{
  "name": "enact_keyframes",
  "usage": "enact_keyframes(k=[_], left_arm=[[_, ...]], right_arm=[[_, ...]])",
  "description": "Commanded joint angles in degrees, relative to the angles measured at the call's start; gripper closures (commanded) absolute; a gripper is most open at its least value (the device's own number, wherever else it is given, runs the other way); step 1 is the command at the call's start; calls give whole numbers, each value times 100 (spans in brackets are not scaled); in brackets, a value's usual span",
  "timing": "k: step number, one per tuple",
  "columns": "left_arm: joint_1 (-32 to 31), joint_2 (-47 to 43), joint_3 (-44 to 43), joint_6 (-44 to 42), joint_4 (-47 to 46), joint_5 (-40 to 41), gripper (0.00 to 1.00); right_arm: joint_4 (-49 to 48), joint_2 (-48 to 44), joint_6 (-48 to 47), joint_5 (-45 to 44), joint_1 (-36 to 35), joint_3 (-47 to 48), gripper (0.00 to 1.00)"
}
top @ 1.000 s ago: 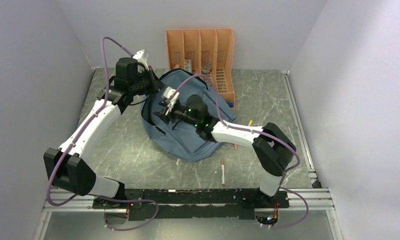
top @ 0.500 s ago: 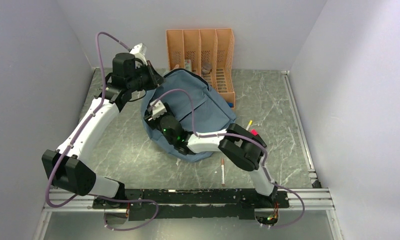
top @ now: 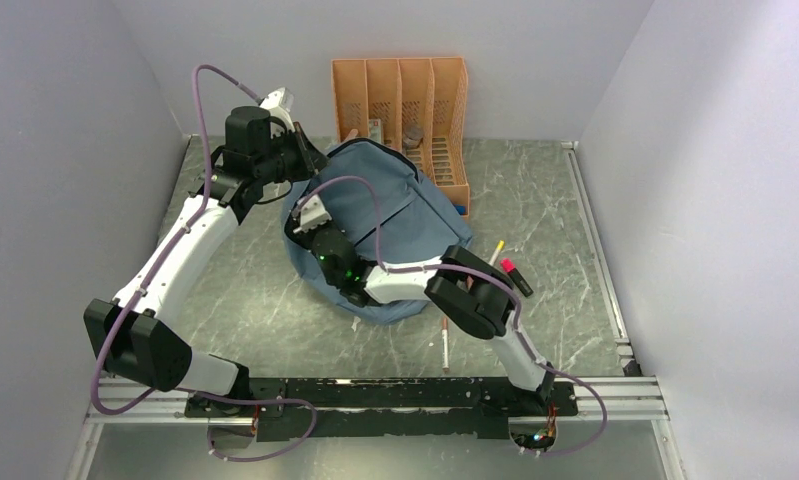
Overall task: Pack the student bag
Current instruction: Zip the student bag at the center of the board.
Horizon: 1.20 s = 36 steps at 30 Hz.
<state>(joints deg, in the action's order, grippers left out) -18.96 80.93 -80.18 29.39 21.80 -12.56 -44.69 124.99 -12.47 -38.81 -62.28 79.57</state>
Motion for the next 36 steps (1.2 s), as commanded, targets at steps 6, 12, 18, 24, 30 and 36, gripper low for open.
enact_keyframes(k=[6,12,18,24,30,36], left_arm=[[63,-138,81,17,-299,-147,95],[103,-185,108,14,-271,-101,95],[120,-201,89,-21,-242,-90,95],[129,-209,107,-22,-257,-109,95],[147,-231,154,-29,-243,-93,95],[156,-393,376,-106,-132,67,95]], right_arm=[[-226,-1317,850,1148,118,-979,100],[84,-1738,1450,1546,231,-1173,100],[135,-1933,1723,1726,312,-1358,100],[-261,-2066,1578,3689,440,-1802,100],[214,-2351,1092,4082,598,-1926,51],[-127,-2983,256,4334,1408,-2352,46]])
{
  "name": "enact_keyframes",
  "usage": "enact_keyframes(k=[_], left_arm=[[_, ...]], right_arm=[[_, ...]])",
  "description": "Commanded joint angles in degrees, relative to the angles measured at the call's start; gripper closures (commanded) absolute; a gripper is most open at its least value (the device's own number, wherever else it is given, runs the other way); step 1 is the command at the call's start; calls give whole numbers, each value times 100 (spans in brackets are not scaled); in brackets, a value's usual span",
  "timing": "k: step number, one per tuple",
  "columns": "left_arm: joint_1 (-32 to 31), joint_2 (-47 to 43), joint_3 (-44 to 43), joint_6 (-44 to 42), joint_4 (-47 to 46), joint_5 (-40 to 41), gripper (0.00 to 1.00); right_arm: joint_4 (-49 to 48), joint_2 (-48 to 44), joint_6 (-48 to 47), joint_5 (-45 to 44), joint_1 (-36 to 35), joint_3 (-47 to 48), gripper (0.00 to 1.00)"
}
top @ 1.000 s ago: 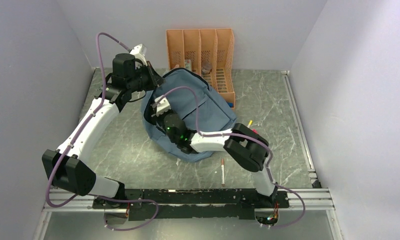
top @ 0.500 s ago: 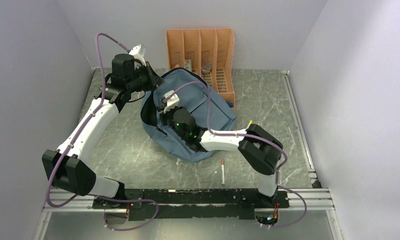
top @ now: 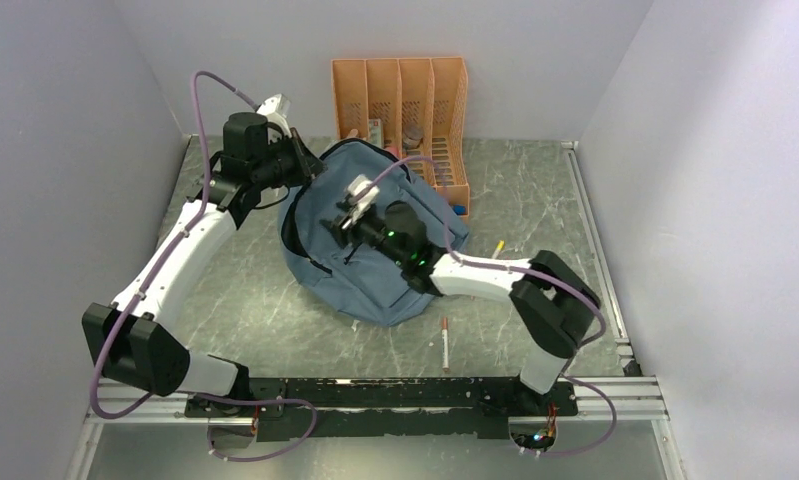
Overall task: Pack the student bag
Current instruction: Zip the student bag at the center of the board.
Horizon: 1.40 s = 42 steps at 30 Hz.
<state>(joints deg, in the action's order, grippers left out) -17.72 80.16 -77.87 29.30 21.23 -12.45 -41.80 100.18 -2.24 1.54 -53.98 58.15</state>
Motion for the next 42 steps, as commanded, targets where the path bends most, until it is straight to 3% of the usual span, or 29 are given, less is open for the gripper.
enact_keyframes(k=[1,5,7,10,17,24,27,31,34,42], left_arm=[[31,-362,197,-99,-49,95,95],[31,-555,420,-71,-66,187,95],[31,-604,507,-42,-127,124,95],[31,-603,552,-14,-150,-3,95],[31,-646,604,-38,-152,-67,95],[31,-685,691,-64,-147,-100,95],[31,-707,700,-78,-129,-86,95],[31,-713,703,-81,-128,-83,95],[31,-702,684,-65,-116,-100,95],[31,-758,729,-82,-12,33,95]], right_arm=[[-536,-580,-1024,509,778,-256,45],[-297,-620,-1940,2123,1642,166,39],[648,-305,-2552,3256,1940,788,37],[1947,172,-3750,4230,2101,1773,34],[4066,1177,-5029,5236,2307,3979,31],[6259,2441,-5610,5488,2336,6291,32],[6762,2846,-5743,5502,2339,6903,33],[6651,2951,-5661,5550,2339,6954,35],[6350,2928,-5413,5489,2326,6843,44],[5591,2673,-4877,5146,2323,6269,85]])
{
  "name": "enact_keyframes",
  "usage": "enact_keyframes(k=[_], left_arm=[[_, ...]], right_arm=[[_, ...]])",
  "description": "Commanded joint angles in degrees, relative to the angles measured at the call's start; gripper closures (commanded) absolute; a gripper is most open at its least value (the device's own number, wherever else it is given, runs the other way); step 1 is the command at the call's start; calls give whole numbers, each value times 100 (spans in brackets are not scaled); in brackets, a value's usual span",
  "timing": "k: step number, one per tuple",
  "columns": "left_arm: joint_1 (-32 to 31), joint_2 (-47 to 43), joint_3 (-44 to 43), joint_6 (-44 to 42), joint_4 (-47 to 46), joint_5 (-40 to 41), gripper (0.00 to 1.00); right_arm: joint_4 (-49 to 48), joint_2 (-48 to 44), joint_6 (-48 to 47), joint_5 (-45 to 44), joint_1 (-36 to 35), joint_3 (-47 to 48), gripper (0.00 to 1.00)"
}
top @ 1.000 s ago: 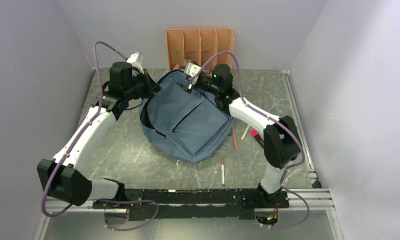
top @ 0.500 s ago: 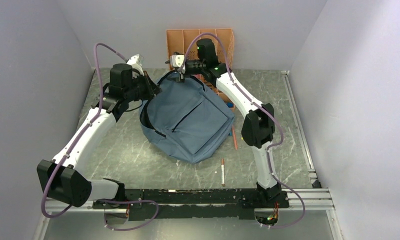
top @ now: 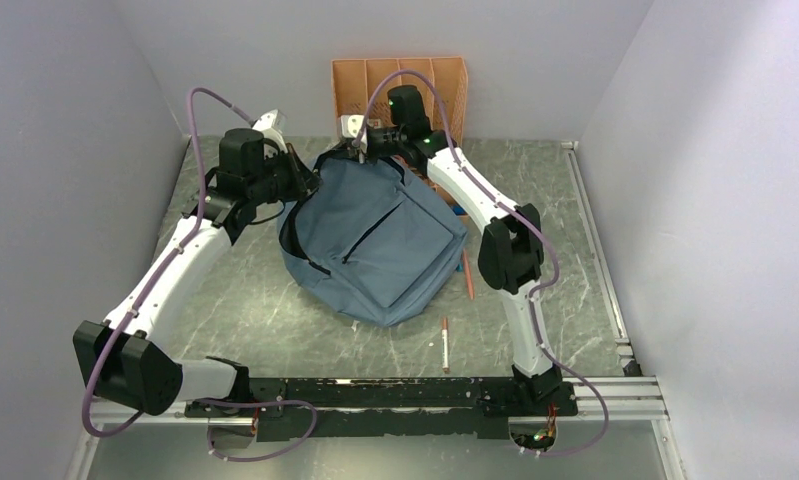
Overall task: Pack the student bag
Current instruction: Zip the student bag at the center of the board.
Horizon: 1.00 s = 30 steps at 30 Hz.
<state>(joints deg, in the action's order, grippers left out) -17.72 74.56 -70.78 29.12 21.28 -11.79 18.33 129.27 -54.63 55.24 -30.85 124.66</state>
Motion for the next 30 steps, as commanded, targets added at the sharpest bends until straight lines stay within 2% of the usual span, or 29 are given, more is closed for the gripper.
enact_keyframes(k=[1,3,5,13,23,30], left_arm=[[31,-210,14,-65,47,49,95],[31,-238,10,-69,130,223,95],[31,-276,0,-62,216,365,95],[31,-378,63,-104,388,586,95],[31,-505,168,-229,635,827,95],[31,-648,459,-246,733,837,95]], right_arm=[[-683,-334,477,-286,17,-554,90],[-1264,-574,799,-562,18,-978,100],[-1933,-840,1338,-1151,16,-1421,100],[-2675,-1383,2321,-3666,48,-1917,100],[-3082,-1859,3654,-5379,296,-2254,100],[-2615,-1918,4354,-6088,370,-2103,100]])
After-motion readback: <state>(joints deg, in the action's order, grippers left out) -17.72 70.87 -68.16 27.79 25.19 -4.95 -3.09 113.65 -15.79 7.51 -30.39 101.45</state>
